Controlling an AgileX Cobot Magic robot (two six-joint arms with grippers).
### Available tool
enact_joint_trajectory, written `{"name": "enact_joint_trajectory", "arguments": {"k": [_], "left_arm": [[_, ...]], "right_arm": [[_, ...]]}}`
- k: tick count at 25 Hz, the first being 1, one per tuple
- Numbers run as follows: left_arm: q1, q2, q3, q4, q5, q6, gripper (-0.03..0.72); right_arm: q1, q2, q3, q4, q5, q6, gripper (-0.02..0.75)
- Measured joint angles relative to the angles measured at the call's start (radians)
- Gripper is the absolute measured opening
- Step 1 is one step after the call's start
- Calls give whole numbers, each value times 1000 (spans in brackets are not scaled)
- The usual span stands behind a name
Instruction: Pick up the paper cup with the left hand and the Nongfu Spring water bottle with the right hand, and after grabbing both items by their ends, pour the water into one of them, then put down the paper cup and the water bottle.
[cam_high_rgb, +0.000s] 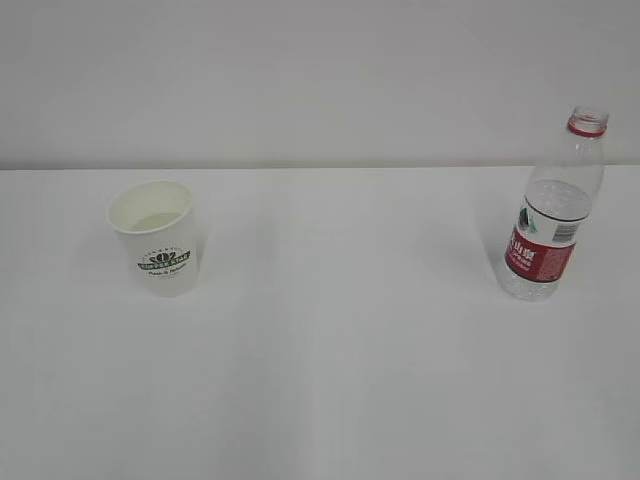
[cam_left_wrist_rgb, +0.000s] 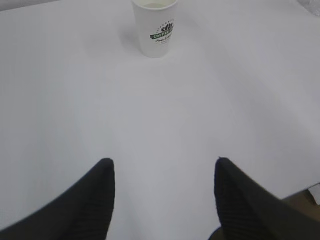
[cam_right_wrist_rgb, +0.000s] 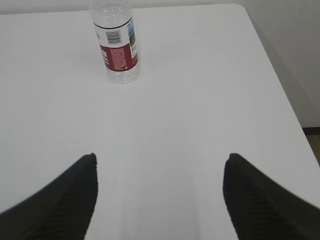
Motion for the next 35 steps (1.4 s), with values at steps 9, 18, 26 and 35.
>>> {"name": "enact_joint_trajectory", "arguments": {"k": [9, 18, 26, 35], "left_arm": [[0, 0, 9, 26, -42, 0, 459], [0, 0, 36, 28, -96, 0, 452], [0, 0, 40, 34, -105, 0, 449], [0, 0, 40, 34, -106, 0, 444]], "right_arm": [[0, 0, 42, 0, -43, -2, 588], [0, 0, 44, 2, -47, -2, 587], [0, 0, 44, 2, -47, -2, 587], [0, 0, 44, 2, -47, -4, 587]]}}
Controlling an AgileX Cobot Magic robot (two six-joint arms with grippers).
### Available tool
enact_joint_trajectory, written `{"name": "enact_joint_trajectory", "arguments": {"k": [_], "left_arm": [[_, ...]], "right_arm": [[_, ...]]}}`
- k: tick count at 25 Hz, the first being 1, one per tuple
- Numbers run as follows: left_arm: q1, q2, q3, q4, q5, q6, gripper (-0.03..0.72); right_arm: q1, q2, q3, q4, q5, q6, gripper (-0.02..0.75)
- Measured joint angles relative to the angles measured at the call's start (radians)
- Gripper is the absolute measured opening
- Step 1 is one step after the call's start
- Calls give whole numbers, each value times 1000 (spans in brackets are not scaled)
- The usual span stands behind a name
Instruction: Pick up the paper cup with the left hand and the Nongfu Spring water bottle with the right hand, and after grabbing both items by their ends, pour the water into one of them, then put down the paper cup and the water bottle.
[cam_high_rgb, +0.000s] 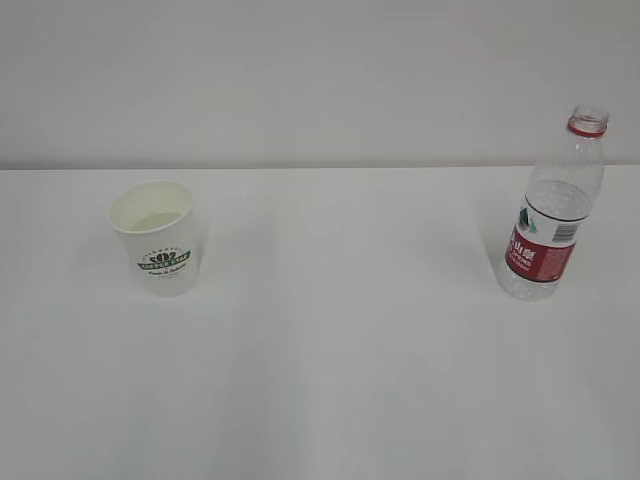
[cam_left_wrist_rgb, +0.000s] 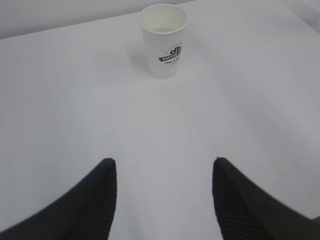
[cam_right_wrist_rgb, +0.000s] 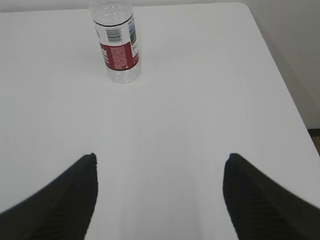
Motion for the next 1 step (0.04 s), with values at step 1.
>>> {"name": "enact_joint_trajectory", "arguments": {"k": [1], "left_arm": [[0, 0, 0, 0, -2, 0, 444]], "right_arm": [[0, 0, 0, 0, 0, 0, 587]]}}
